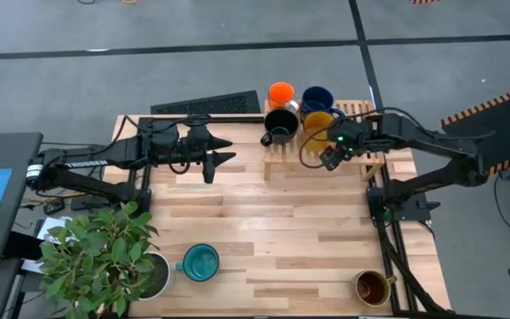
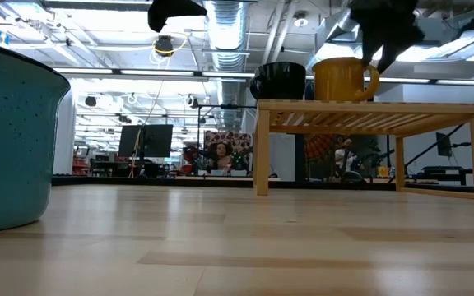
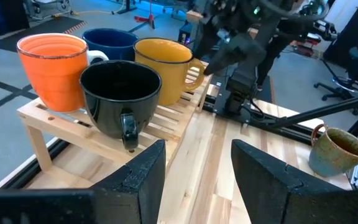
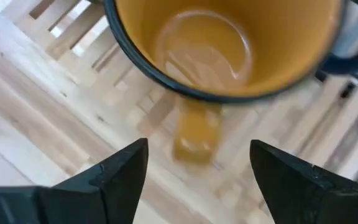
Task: Place coffee mugs
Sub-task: Put the dark green patterned mug on the shelf
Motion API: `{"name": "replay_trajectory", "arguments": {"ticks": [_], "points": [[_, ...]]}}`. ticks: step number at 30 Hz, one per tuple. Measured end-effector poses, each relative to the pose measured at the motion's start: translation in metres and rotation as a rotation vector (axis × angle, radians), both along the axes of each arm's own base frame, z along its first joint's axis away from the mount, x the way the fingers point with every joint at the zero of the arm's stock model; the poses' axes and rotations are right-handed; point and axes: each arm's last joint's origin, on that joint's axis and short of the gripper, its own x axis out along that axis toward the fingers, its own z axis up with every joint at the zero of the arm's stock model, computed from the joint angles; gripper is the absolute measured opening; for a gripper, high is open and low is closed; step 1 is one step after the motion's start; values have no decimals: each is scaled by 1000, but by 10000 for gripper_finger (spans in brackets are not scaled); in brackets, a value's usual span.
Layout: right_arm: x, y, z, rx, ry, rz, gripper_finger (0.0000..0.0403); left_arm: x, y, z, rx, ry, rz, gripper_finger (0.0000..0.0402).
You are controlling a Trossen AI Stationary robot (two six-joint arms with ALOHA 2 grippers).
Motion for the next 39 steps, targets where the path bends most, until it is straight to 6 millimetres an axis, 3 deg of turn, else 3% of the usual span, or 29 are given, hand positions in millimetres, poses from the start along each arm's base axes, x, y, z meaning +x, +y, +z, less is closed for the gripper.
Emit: {"name": "replay_trajectory", "arguments": {"ticks": [4, 10, 14, 19, 26, 32, 39], "points": [[-15, 10, 8, 96, -36, 47, 310, 0, -2, 0, -12, -3, -53, 167], [-32, 36, 0, 310, -79, 165, 310, 0, -4, 0, -74, -14, -135, 167], [-35, 59, -11, 443, -85, 273, 310, 0, -6, 0, -110, -19, -173, 167], [-37, 77, -19, 489, -53, 328, 311, 0, -5, 1, -109, -20, -167, 167], [-44, 108, -19, 767, 26, 376, 311, 0, -5, 1, -110, -21, -166, 167], [-54, 144, -32, 887, 148, 366, 302, 0, -5, 1, -91, -18, -169, 167], [-51, 202, -50, 1062, 167, 413, 259, 0, -5, 1, -66, -13, -172, 167]]}}
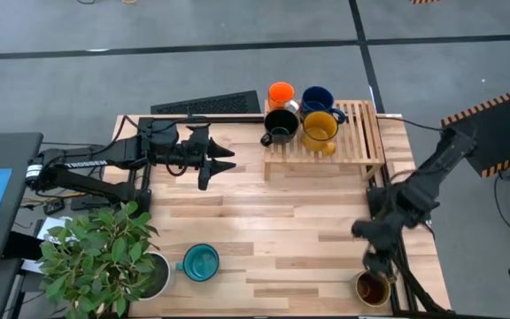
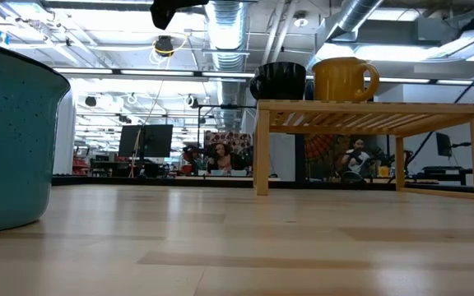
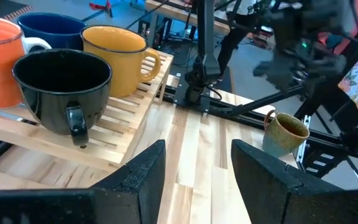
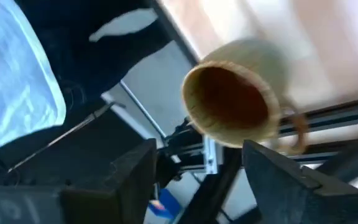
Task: Place coffee mugs
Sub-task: Put the dark green patterned mug on the shelf
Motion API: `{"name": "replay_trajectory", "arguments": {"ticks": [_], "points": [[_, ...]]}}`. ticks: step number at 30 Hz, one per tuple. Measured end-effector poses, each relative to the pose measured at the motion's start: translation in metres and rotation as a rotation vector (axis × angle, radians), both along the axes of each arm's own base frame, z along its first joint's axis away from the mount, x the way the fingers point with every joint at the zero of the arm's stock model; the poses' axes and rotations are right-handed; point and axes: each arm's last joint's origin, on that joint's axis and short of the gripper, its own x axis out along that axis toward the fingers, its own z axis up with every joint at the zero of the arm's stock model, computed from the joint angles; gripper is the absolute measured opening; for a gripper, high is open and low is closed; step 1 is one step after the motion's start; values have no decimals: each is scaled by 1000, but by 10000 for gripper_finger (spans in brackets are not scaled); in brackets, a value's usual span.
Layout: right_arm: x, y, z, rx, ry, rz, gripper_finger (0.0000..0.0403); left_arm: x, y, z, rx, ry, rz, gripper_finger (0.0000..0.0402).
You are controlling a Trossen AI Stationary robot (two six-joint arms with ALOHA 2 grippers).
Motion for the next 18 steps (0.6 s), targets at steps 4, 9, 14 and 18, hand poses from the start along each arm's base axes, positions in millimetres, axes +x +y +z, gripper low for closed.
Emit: {"name": "replay_trajectory", "arguments": {"ticks": [4, 9, 14, 18], "points": [[3, 30, -17, 17, 66, 4, 210, 0, 0, 0, 0, 0, 0, 167], [6, 55, -42, -66, 205, -25, 115, 0, 0, 0, 14, 1, -2, 167], [13, 72, -60, -95, 267, -64, 19, 0, 0, 0, 19, 1, -3, 167], [15, 82, -76, -153, 312, -94, 29, 0, 0, 0, 19, 1, -3, 167]]}}
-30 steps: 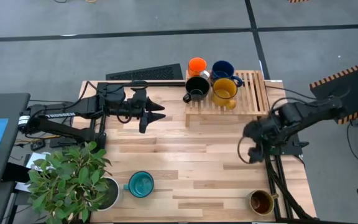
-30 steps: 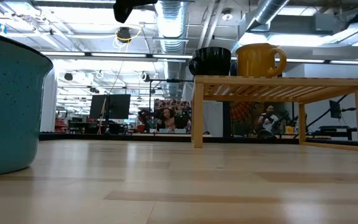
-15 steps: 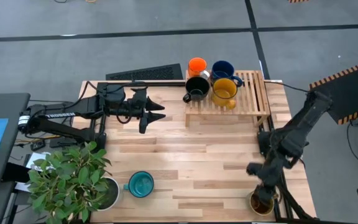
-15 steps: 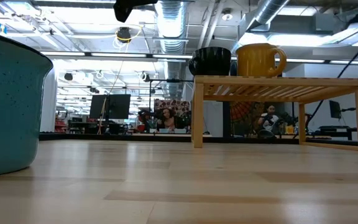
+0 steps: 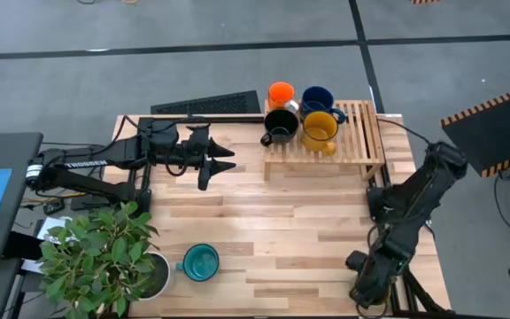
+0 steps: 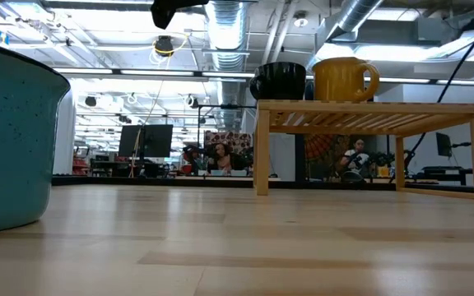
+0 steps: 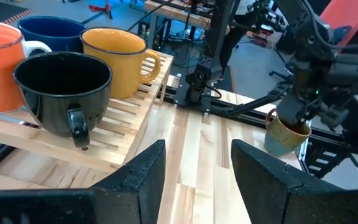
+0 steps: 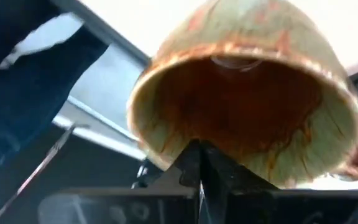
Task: Place coffee mugs
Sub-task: Put the dark green patterned mug on the shelf
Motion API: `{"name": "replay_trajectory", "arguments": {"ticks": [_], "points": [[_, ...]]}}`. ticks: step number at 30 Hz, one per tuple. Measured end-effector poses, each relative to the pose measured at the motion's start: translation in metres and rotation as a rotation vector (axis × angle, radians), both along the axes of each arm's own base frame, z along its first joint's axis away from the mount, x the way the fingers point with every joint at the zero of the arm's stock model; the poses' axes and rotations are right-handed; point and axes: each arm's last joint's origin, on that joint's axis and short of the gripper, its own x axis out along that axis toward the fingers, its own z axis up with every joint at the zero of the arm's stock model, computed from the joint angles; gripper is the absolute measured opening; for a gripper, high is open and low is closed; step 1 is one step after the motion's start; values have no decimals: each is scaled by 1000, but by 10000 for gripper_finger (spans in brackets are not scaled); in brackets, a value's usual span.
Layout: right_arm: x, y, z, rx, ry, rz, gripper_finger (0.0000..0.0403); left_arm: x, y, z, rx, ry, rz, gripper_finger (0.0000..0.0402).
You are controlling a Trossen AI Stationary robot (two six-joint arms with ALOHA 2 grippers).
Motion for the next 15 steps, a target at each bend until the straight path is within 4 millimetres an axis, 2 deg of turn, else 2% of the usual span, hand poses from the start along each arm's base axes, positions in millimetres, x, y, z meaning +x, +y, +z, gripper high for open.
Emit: {"name": "replay_trajectory", "arguments": {"ticks": [3, 10, 15], "points": [[4, 4, -12, -52, 20, -31, 39, 0, 0, 0, 9, 1, -2, 167], [9, 10, -35, -158, 63, -52, 16, 0, 0, 0, 20, 2, 4, 167], [10, 8, -48, -253, 75, -67, 29, 0, 1, 0, 28, 3, 29, 167]]}}
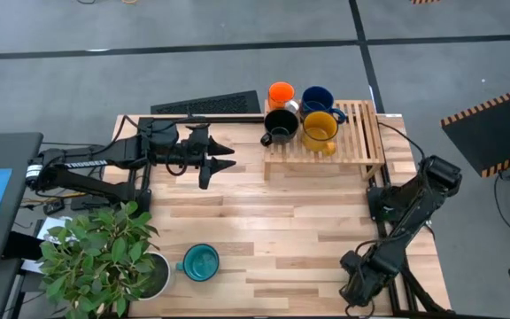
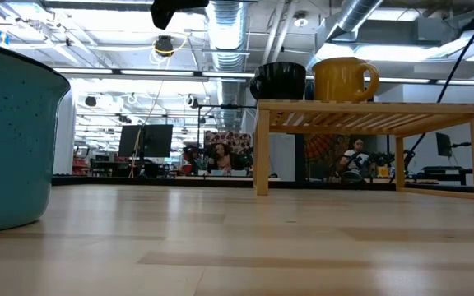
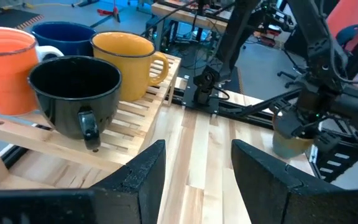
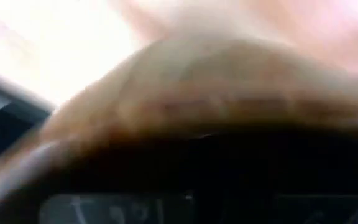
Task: Place coffee mugs
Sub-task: Put the dark green patterned mug on the shelf
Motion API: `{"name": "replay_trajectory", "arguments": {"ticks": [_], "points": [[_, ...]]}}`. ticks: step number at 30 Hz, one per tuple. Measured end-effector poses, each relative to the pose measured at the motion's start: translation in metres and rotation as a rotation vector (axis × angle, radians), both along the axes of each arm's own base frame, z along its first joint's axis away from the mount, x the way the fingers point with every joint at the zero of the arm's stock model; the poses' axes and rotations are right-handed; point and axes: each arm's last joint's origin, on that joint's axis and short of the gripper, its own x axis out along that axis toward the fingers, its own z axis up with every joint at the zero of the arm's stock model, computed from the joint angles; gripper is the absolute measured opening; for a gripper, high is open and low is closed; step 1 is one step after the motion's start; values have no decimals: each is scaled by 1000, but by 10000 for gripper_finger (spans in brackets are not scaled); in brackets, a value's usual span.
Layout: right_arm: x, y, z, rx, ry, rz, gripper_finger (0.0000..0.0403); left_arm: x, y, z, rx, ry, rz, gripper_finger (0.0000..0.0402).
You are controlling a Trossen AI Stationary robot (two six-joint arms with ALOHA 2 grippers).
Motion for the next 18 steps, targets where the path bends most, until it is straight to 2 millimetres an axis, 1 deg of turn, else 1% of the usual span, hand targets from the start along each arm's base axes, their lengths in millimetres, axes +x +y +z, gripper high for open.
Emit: {"name": "replay_trajectory", "arguments": {"ticks": [2, 6, 14, 18], "points": [[2, -1, -2, -19, -12, 4, 29, 0, 0, 0, 6, 1, 0, 167], [8, -5, -3, -60, -88, 29, 16, 0, 0, 0, 6, 0, 0, 167], [30, -26, -3, -163, -224, 70, 23, 0, 0, 1, -4, -6, 5, 167], [41, -36, -3, -207, -285, 94, 16, 0, 0, 1, -12, -11, 6, 167]]}}
